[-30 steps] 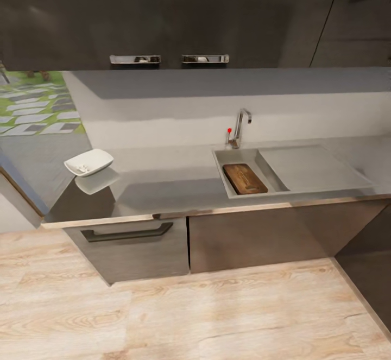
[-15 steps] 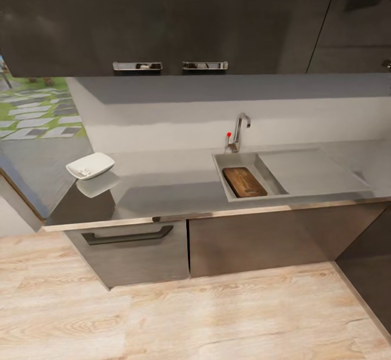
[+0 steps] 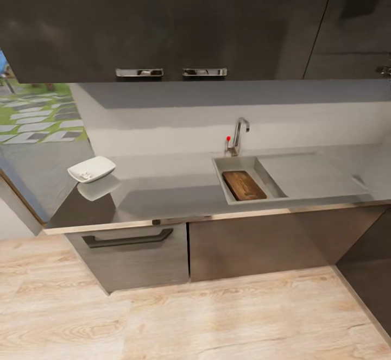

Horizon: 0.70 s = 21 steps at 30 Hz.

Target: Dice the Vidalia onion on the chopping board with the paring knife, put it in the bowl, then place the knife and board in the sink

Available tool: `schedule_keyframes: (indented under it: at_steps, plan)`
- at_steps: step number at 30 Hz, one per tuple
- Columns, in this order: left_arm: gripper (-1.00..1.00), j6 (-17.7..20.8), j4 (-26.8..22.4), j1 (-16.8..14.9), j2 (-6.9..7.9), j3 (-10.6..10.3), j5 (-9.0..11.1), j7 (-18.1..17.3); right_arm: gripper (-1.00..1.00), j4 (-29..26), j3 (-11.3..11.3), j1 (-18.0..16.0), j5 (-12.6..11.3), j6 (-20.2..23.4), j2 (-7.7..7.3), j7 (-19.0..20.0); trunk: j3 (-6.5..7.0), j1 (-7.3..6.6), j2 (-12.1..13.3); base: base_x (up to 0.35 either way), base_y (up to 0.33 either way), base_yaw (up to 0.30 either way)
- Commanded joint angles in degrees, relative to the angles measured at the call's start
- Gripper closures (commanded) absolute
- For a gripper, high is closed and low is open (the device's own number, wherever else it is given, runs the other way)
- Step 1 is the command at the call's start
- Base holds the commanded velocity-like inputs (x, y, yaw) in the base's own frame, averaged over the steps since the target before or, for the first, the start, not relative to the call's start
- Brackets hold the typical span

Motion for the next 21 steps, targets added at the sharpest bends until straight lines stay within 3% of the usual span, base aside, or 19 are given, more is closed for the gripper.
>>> schedule_keyframes:
  at_steps: [1, 21]
  plan:
    - [-1.00, -0.1, -0.1, 0.0, 0.00, -0.1, 0.4, 0.1, -1.00, 0.1, 0.5, 0.0, -0.6, -0.2, 0.03, -0.2, 0.00, 0.03, -0.1, 0.000, 0.000, 0.000]
    - [-1.00, -0.1, -0.1, 0.0, 0.00, -0.1, 0.4, 0.1, -1.00, 0.0, 0.5, 0.0, -0.6, -0.3, 0.21, -0.1, 1.82, 0.03, -0.1, 0.000, 0.000, 0.000]
